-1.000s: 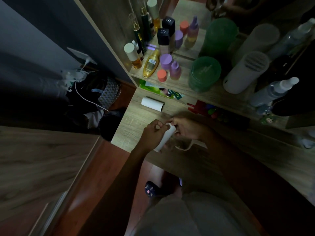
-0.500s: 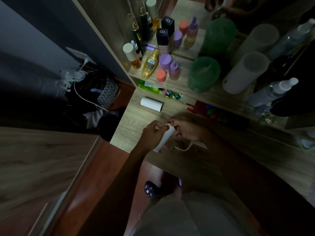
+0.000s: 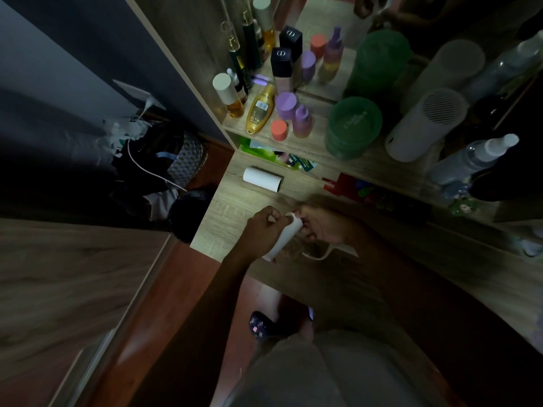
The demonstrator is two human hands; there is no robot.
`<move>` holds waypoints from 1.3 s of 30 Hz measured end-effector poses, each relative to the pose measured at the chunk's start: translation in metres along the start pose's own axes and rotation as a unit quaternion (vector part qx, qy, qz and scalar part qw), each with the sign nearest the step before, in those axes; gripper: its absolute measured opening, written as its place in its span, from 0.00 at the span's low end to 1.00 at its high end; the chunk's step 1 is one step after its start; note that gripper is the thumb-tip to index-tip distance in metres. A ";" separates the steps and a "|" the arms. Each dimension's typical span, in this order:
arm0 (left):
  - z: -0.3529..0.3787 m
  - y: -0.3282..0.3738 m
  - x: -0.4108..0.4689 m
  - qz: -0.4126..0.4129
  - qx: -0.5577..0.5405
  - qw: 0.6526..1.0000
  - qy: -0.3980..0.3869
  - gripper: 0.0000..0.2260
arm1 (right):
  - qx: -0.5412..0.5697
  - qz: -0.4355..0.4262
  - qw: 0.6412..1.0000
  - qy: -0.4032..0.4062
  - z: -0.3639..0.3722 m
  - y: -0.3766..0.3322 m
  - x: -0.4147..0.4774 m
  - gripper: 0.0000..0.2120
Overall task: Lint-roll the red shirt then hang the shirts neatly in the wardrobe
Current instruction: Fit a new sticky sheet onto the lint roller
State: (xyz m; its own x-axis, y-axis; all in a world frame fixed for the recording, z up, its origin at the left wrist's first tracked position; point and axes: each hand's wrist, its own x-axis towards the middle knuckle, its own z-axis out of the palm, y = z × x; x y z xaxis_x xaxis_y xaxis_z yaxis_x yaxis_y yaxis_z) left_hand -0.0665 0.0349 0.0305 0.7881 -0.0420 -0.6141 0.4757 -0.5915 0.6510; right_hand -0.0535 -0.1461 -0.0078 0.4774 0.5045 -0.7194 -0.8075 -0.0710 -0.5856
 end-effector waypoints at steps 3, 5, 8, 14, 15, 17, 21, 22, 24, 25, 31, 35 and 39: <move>-0.001 -0.001 0.000 -0.001 0.001 1.000 0.000 0.14 | -0.005 0.003 1.000 -0.017 0.000 0.000 0.001 0.11; -0.002 0.000 -0.002 -0.004 -0.007 1.000 0.000 0.14 | -0.007 0.006 1.000 -0.022 0.001 -0.001 0.001 0.10; -0.003 0.000 -0.002 -0.007 -0.010 1.000 -0.003 0.15 | -0.010 0.010 1.000 -0.015 0.002 -0.002 0.002 0.10; -0.004 0.001 -0.004 -0.020 -0.028 0.999 0.002 0.22 | -0.036 -0.020 0.999 -0.012 0.001 0.006 0.008 0.10; -0.004 0.001 -0.005 -0.022 -0.026 0.999 0.000 0.20 | -0.035 -0.023 0.999 -0.007 0.002 0.007 0.007 0.11; -0.004 -0.001 -0.006 -0.024 -0.027 0.999 -0.006 0.16 | -0.021 -0.025 0.999 0.023 0.005 0.007 0.006 0.11; -0.002 -0.004 -0.007 -0.023 -0.015 1.000 -0.003 0.13 | -0.024 -0.019 0.998 0.058 0.006 0.014 0.011 0.10; -0.002 -0.005 -0.007 -0.023 -0.014 1.000 0.000 0.14 | -0.015 -0.019 0.999 0.045 0.005 0.014 0.011 0.09; -0.002 -0.008 -0.008 -0.025 -0.014 1.000 0.003 0.16 | 0.026 -0.044 0.998 0.030 0.003 0.014 0.012 0.07; -0.003 -0.009 -0.008 -0.027 -0.013 1.000 0.005 0.16 | 0.043 -0.069 0.996 0.024 0.001 0.013 0.013 0.06; -0.005 -0.017 -0.004 -0.087 -0.053 0.995 0.010 0.13 | -0.002 -0.131 0.977 0.166 -0.006 0.009 0.024 0.12; -0.009 -0.016 -0.007 -0.099 -0.088 0.991 0.024 0.15 | -0.079 -0.130 0.950 0.274 -0.006 -0.003 0.043 0.13; -0.017 -0.017 -0.007 -0.079 -0.113 0.990 0.028 0.15 | -0.093 -0.125 0.933 0.326 -0.002 -0.002 0.077 0.10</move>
State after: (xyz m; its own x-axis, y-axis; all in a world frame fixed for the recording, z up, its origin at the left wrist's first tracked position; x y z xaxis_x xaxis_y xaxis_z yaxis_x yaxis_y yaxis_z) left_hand -0.0736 0.0588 0.0316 0.7141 0.0852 -0.6949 0.6653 -0.3915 0.6357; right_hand -0.0141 -0.1090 -0.0629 0.8009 -0.1002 -0.5904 -0.5975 -0.1987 -0.7768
